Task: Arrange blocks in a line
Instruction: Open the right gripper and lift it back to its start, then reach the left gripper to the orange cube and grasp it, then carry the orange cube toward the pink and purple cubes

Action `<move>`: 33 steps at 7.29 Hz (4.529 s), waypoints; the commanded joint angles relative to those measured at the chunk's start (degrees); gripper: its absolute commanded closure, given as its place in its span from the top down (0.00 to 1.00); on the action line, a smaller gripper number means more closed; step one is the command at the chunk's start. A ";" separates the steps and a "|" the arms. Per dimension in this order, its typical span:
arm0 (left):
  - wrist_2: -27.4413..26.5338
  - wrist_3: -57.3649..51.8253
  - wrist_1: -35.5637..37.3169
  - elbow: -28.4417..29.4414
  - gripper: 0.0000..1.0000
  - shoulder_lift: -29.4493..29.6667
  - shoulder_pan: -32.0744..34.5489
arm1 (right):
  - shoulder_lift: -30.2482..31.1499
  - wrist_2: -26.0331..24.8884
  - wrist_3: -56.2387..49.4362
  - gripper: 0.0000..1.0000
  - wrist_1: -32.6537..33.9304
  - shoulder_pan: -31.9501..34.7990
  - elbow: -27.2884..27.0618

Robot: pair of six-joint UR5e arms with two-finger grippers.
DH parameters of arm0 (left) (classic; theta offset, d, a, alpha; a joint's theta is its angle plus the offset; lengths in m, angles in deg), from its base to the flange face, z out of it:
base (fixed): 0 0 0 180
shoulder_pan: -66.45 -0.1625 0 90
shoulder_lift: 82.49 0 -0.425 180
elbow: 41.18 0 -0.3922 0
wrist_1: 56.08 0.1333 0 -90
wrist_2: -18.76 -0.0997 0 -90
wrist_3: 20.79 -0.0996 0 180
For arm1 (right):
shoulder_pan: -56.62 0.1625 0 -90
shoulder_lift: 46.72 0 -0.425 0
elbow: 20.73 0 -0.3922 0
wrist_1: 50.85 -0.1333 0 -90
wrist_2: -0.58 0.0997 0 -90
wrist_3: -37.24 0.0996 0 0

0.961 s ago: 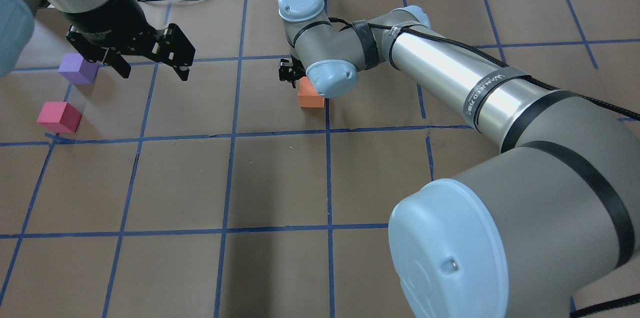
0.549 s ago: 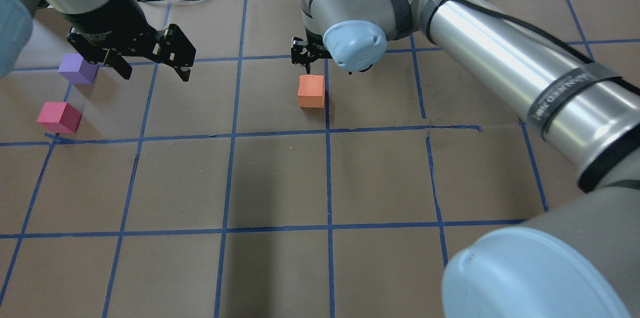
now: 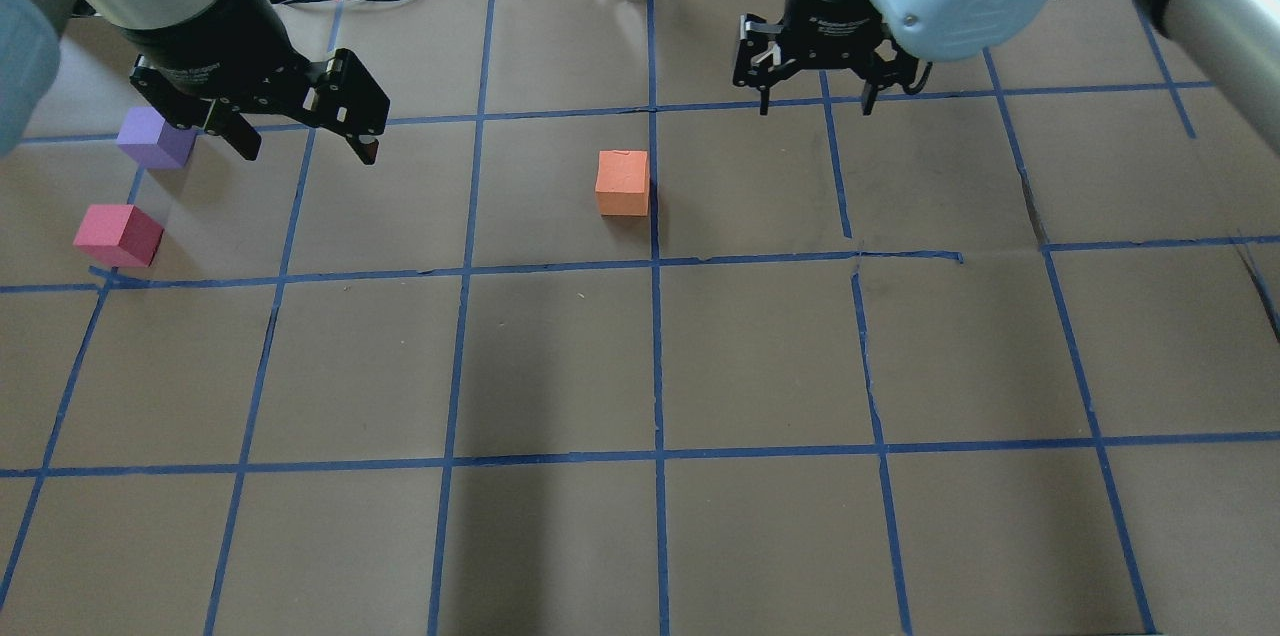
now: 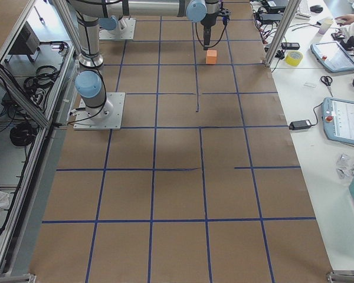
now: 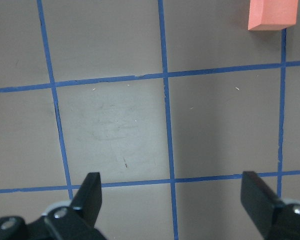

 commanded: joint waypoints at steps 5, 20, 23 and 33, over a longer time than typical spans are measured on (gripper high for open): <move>0.51 0.52 0.30 -0.53 1.00 -0.02 0.18 | 3.44 -0.84 -9.23 1.00 -3.08 -5.20 -0.59; 0.61 21.44 30.80 9.49 1.00 40.40 18.10 | 3.17 -4.89 -13.36 1.00 -1.41 -6.61 -1.47; -0.98 20.91 30.89 9.58 1.00 42.43 18.20 | 5.98 -1.92 -13.54 1.00 -2.38 -6.52 -1.11; -6.78 13.97 31.07 5.03 0.00 35.86 11.82 | 8.80 3.90 -13.54 1.00 -7.73 -6.52 -3.14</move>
